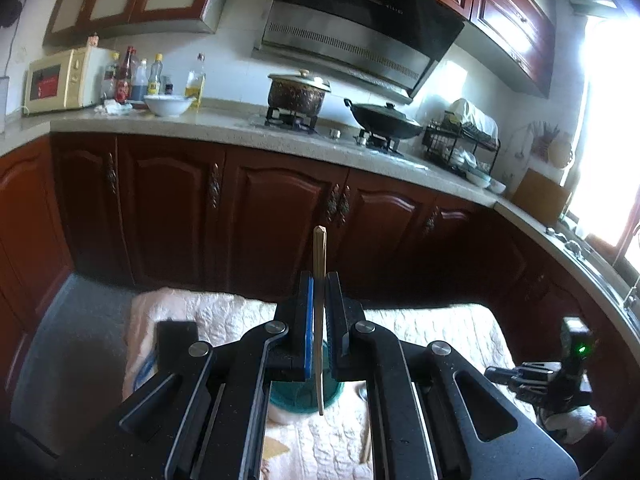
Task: Organize utensils
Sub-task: 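Carry the chopstick and ceramic spoon to the teal-rimmed cup and release both inside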
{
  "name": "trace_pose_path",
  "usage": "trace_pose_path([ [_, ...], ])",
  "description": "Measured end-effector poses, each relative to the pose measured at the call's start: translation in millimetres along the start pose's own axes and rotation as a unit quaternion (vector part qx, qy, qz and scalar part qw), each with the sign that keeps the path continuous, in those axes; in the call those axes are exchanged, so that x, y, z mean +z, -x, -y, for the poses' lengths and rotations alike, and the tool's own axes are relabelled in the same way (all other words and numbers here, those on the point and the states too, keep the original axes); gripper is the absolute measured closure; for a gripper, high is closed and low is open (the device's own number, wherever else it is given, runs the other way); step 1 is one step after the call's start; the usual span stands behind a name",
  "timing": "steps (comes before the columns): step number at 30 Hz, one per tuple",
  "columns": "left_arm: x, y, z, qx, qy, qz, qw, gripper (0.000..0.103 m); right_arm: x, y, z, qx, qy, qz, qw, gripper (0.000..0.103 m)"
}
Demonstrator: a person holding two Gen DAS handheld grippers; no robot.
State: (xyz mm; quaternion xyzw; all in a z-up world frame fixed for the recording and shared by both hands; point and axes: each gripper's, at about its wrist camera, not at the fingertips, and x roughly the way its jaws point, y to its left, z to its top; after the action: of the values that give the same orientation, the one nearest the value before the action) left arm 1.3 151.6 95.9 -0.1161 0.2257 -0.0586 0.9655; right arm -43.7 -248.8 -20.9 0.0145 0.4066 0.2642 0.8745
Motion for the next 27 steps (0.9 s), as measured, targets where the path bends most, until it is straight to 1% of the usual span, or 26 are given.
trace_pose_path([
  [4,9.6,-4.7,3.7,0.022,-0.018,0.016,0.9995,0.099,36.9,-1.1,-25.4,0.023,0.007,0.039,0.999,0.097],
  [8,11.6,-19.4,5.2,0.053,-0.035,0.021,0.9977,0.099,72.0,2.2,-49.5,0.063,0.008,0.078,0.995,0.097],
  [9,10.6,-25.2,5.0,0.060,-0.040,0.019,0.9972,0.099,86.1,3.0,-58.3,0.068,0.012,0.097,0.993,0.097],
  [11,6.2,-36.1,2.6,0.067,-0.042,0.010,0.9969,0.099,103.5,1.9,-70.4,0.079,0.016,0.117,0.990,0.097],
  [13,-0.1,-47.3,-0.2,0.076,-0.044,0.003,0.9961,0.099,126.4,-12.4,-83.4,0.096,0.012,0.131,0.987,0.097],
  [14,-4.9,-54.3,-2.2,0.083,-0.045,-0.002,0.9956,0.099,137.1,-23.2,-91.8,0.096,0.015,0.135,0.986,0.097],
  [17,-16.8,-69.9,-9.8,0.085,-0.037,-0.020,0.9955,0.099,155.3,-53.7,-115.4,0.082,0.034,0.135,0.987,0.097],
  [20,-27.6,-82.4,-16.6,0.085,-0.027,-0.037,0.9953,0.099,165.3,-100.7,-138.8,0.066,0.056,0.122,0.989,0.097],
  [24,-38.7,-96.1,-23.0,0.080,-0.017,-0.053,0.9953,0.099,164.0,-151.3,-154.9,0.039,0.088,0.106,0.990,0.096],
  [27,-48.2,-103.4,-24.6,0.076,-0.012,-0.063,0.9950,0.099,158.2,-177.7,-155.4,0.043,0.099,0.087,0.990,0.097],
])
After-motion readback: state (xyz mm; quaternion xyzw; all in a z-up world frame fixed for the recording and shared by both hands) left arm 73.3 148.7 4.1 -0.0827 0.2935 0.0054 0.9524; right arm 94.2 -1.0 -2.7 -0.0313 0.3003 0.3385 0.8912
